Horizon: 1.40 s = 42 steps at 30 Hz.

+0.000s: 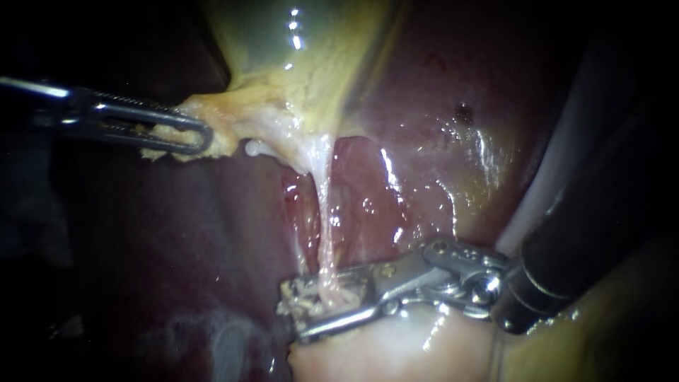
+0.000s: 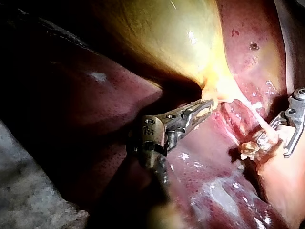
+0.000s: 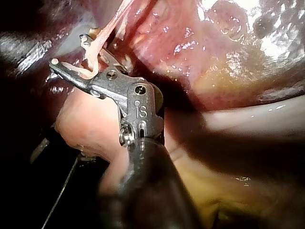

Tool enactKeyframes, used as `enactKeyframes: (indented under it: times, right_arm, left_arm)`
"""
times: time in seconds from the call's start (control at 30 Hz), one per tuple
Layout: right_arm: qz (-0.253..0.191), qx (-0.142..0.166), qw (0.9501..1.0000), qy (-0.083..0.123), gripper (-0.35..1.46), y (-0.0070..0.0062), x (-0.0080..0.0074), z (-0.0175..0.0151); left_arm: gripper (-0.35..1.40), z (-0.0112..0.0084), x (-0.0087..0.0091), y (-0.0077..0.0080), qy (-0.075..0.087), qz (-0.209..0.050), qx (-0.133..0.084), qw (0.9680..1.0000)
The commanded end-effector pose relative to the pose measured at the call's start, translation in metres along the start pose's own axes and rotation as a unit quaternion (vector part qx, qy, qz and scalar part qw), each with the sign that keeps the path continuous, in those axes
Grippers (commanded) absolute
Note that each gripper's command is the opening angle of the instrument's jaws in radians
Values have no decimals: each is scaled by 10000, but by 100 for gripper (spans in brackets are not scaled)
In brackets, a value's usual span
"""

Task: Clipping first clip right tube

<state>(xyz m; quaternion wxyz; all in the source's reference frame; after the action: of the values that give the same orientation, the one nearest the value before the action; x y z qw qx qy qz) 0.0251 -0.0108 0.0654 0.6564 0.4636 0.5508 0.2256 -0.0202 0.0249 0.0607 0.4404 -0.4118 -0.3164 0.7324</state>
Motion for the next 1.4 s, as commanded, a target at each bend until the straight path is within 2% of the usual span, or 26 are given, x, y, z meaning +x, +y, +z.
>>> enactKeyframes:
  times: [0.03,0.23,0.6,0.83,1.1,1.2,1.27,1.4]
  right_arm:
    - [-1,40,10000,26,50,-4,3,1]
    - [25,149,9998,106,50,-15,16,3]
    - [18,202,9998,74,46,-14,16,2]
    - [108,179,9998,16,27,-6,16,-4]
    - [110,123,9998,-88,-2,3,16,-10]
    - [110,110,9998,-81,-15,4,16,-11]
    - [110,106,9998,-95,-35,4,16,-12]
    - [114,19,9996,-250,-35,7,16,-15]
  left_arm:
    - [-35,0,0,0,-1,0,-1,10000]
    - [-35,0,0,0,0,0,-1,10000]
    - [-35,0,0,0,0,0,-1,10000]
    - [-35,0,0,0,0,0,-1,10000]
    - [-35,0,0,0,0,0,-1,10000]
    - [-35,0,0,0,0,0,-1,10000]
    - [-35,0,0,0,-1,0,-1,10000]
    - [-35,0,0,-1,-1,1,-2,10000]
